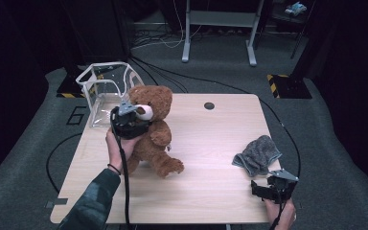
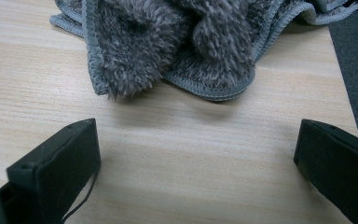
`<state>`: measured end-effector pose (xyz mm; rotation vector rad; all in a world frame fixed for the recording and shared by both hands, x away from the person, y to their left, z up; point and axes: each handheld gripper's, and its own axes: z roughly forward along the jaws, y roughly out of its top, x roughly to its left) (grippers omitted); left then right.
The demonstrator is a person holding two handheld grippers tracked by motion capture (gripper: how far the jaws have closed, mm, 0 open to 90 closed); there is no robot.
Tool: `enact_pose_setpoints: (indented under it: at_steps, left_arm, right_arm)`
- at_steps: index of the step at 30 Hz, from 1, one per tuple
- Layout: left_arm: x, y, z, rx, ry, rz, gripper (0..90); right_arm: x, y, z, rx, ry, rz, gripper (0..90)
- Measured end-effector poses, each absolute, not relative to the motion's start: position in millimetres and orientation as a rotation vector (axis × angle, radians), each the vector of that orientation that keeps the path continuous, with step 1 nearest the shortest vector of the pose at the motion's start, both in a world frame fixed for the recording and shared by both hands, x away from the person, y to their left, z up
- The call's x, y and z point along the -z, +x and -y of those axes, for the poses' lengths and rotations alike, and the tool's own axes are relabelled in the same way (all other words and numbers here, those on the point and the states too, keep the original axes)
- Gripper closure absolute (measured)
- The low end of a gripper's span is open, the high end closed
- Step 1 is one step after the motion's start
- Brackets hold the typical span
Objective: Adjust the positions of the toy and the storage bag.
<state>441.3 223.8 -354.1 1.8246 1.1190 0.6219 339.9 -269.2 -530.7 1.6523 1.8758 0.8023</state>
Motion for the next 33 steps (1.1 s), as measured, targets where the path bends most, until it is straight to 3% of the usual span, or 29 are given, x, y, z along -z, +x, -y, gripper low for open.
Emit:
enact_pose_setpoints:
  at_steps: [28, 33]
  left_arm:
    - [360.0, 377.8, -336.6, -0.694, 1.846, -1.290, 54.5]
    - [368.0, 370.3, -356.7, -0.649, 1.885, -1.348, 54.4]
  right_arm:
    - [530.7, 339.9, 269.2, -0.801, 1.653, -1.874, 0.0]
    - [530.7, 340.0, 269.2, -0.801, 1.654, -1.873, 0.0]
